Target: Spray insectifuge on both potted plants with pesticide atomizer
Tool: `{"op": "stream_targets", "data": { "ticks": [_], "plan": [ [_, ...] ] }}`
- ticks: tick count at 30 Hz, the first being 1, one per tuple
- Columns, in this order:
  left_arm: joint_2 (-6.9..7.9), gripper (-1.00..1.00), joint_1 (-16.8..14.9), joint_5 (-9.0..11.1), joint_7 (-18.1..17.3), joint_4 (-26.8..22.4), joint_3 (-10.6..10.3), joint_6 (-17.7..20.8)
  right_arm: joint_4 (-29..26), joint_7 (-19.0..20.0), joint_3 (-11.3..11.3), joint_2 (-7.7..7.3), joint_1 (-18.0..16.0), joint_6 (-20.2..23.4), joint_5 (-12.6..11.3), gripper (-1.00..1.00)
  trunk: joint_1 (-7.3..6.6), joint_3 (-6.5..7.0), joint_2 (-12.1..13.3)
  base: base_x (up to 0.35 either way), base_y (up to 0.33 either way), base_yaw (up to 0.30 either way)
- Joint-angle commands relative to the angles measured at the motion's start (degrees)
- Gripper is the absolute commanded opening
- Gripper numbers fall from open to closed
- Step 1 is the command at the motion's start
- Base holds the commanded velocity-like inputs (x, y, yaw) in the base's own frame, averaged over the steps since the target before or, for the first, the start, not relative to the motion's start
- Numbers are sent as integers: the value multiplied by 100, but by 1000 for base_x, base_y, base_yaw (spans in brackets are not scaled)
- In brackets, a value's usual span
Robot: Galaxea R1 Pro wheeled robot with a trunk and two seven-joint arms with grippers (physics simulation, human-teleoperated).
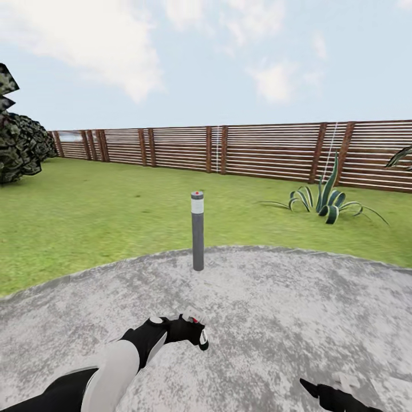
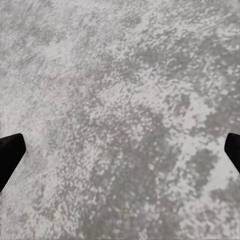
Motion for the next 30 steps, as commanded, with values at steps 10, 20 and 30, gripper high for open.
{"op": "stream_targets", "data": {
  "ticks": [10,20,30],
  "plan": [
    [-3,-100,-3,-59,-17,-4,51,-9,-9,39,-49,1,-3,30,44,100,2,-6,-2,333,0,286],
    [-3,-100,-3,-59,-17,-4,52,-9,-9,39,-49,1,-3,30,44,100,2,-6,-2,333,0,286],
    [-3,-100,-3,-59,-17,-4,52,-9,-9,39,-49,1,-3,30,44,100,2,-6,-2,334,0,286]
  ]
}}
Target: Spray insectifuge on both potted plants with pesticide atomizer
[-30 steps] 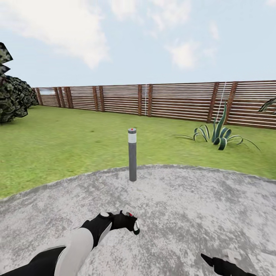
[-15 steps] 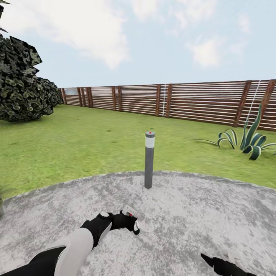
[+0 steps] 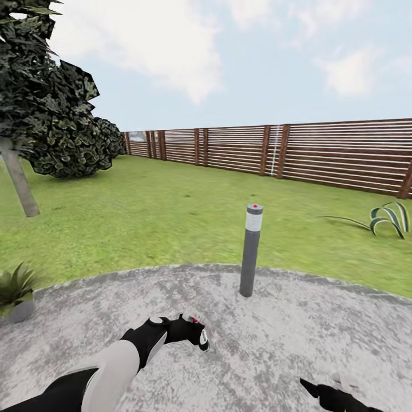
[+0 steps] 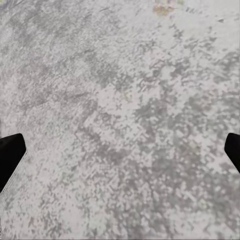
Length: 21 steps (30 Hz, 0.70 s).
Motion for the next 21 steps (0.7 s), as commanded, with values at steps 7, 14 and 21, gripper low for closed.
{"op": "stream_targets", "data": {
  "ticks": [7,14,21],
  "plan": [
    [-3,-100,-3,-59,-17,-4,50,-9,-9,30,-49,11,-3,30,44,100,2,-6,-2,333,0,286],
    [-3,-100,-3,-59,-17,-4,51,-9,-9,30,-49,7,-3,30,44,100,2,-6,-2,288,0,286],
    [-3,-100,-3,-59,-17,-4,51,-9,-9,30,-49,4,-3,30,44,100,2,-6,-2,32,0,286]
  ]
}}
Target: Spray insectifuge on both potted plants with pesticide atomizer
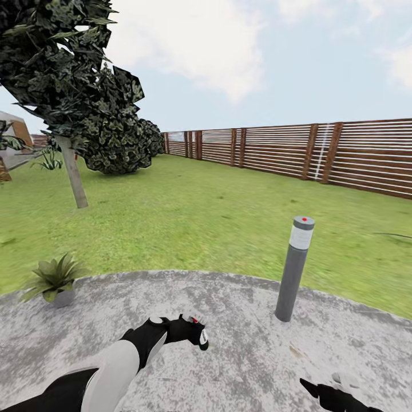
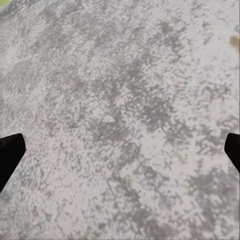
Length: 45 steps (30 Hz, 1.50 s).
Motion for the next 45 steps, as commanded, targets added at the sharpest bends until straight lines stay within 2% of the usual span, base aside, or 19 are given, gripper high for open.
{"op": "stream_targets", "data": {
  "ticks": [1,16,45],
  "plan": [
    [-3,-100,-3,-59,-16,-4,50,-9,-9,39,-49,4,-3,30,44,100,-1,-6,-3,1,0,286],
    [-3,-100,-3,-59,-16,-4,50,-8,-9,39,-49,2,-3,30,44,100,-1,-6,-3,25,0,286],
    [-3,-100,-3,-59,-16,-4,50,-9,-9,39,-49,2,-3,30,44,100,-1,-49,-3,327,0,280]
  ]
}}
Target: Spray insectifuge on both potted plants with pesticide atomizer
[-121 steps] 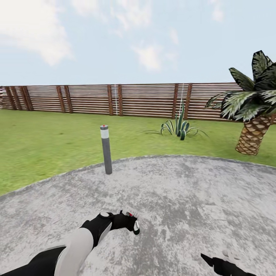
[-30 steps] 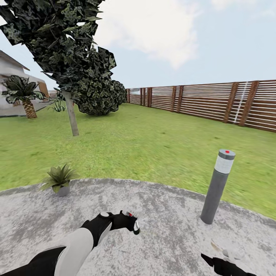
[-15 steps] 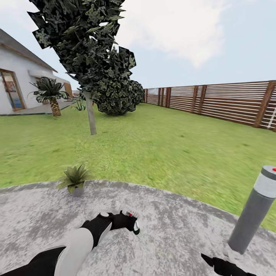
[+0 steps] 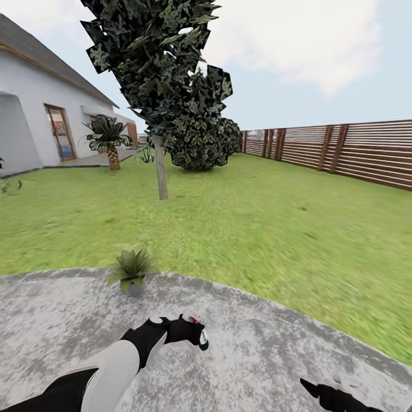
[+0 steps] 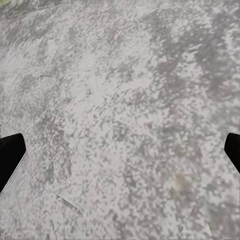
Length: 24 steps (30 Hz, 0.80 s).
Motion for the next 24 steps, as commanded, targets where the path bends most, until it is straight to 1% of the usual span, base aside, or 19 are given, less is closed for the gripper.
{"op": "stream_targets", "data": {
  "ticks": [1,17,21,24],
  "plan": [
    [-3,-100,-3,-58,-17,-4,51,-9,-9,39,-49,3,-3,30,44,100,2,-11,-2,333,0,261],
    [-3,-100,-3,-58,-17,-4,51,-9,-9,39,-49,3,-3,30,44,100,2,-85,-2,332,0,257],
    [-3,-100,-3,-58,-17,-4,51,-9,-9,39,-49,3,-3,30,44,100,2,-104,-2,191,0,257],
    [-3,-100,-3,-58,-17,-4,51,-9,-9,39,-49,3,-3,30,44,100,2,-118,-2,61,0,257]
  ]
}}
